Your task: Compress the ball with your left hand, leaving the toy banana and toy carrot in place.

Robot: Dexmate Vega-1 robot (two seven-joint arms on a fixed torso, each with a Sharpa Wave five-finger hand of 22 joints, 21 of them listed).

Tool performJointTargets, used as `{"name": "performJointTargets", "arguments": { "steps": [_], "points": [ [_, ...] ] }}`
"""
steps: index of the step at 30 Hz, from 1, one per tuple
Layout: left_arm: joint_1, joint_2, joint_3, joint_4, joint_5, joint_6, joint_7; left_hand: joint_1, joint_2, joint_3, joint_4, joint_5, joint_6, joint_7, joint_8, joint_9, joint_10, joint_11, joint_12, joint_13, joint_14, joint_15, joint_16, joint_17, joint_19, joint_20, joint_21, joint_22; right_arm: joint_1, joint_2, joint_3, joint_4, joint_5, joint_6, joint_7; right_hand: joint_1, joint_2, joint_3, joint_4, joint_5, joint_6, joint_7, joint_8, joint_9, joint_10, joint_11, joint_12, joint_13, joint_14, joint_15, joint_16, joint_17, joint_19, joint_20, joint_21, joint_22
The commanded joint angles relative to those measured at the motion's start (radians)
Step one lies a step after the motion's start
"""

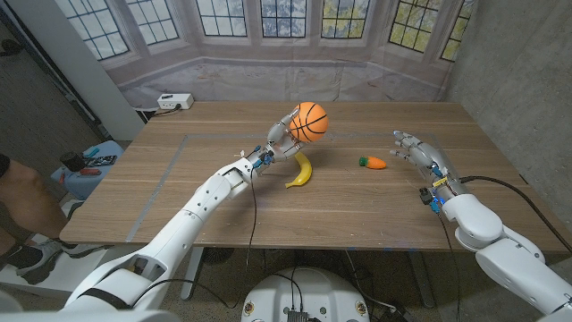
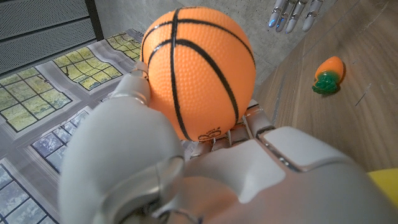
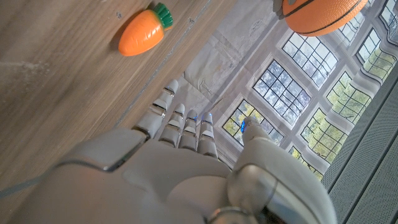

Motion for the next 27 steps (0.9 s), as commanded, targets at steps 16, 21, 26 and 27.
{"name": "performJointTargets", "arguments": {
  "steps": [16,21,26,27],
  "points": [
    [-0.039,0.009,0.0,0.046,-0.002,0.054,-0.04,-0.05,-0.018,-0.036,0.006,-0.017,-0.037,0.009,-0.042,-0.018,-0.033,0.008,-0.031,0.0,-0.03,0.014,-0.022,-0.005,-0.036,0.013,-0.023,0.004,0.057,-0.016,-0.04,0.022,0.021,-0.024,0.016,-0.004,-0.002,0.002,-0.004,-0.002,0.006,-0.002,0.002,0.003,0.005,-0.004,0.003,0.001,0.0,0.001,0.005,0.002,0.002,0.01,0.006,0.002],
    [-0.043,0.008,-0.001,0.05,-0.003,0.064,-0.034,-0.049,-0.018,-0.038,0.003,-0.019,-0.04,0.012,-0.047,-0.022,-0.035,0.009,-0.035,-0.001,-0.03,0.016,-0.022,-0.005,-0.04,0.012,-0.026,0.004,0.066,-0.019,-0.047,0.024,0.024,-0.028,0.016,-0.004,-0.002,0.002,-0.005,-0.002,0.005,-0.002,0.002,0.003,0.004,-0.006,0.003,0.001,0.001,0.001,0.005,0.002,0.002,0.011,0.006,0.002],
    [-0.043,0.006,-0.004,0.048,-0.002,0.068,-0.016,-0.03,-0.008,-0.033,-0.01,-0.018,-0.013,0.011,-0.044,-0.028,-0.007,0.002,-0.029,-0.002,0.0,0.003,-0.008,-0.003,-0.024,0.004,-0.023,0.005,0.073,-0.022,-0.052,0.024,0.025,-0.034,0.012,-0.004,-0.001,0.003,-0.005,-0.002,0.006,-0.002,0.002,0.003,0.005,-0.006,0.003,0.001,0.0,0.001,0.005,0.002,0.002,0.011,0.005,0.002],
    [-0.04,0.004,-0.007,0.043,-0.003,0.067,-0.003,-0.025,-0.005,-0.032,-0.013,-0.018,0.002,0.013,-0.041,-0.03,0.012,-0.003,-0.023,-0.002,0.016,-0.009,-0.001,-0.002,-0.017,0.001,-0.022,0.006,0.074,-0.023,-0.053,0.023,0.025,-0.035,0.011,-0.004,-0.001,0.003,-0.005,-0.002,0.006,-0.002,0.002,0.003,0.005,-0.005,0.003,0.001,0.0,0.001,0.005,0.002,0.002,0.011,0.005,0.002]
  ]
}}
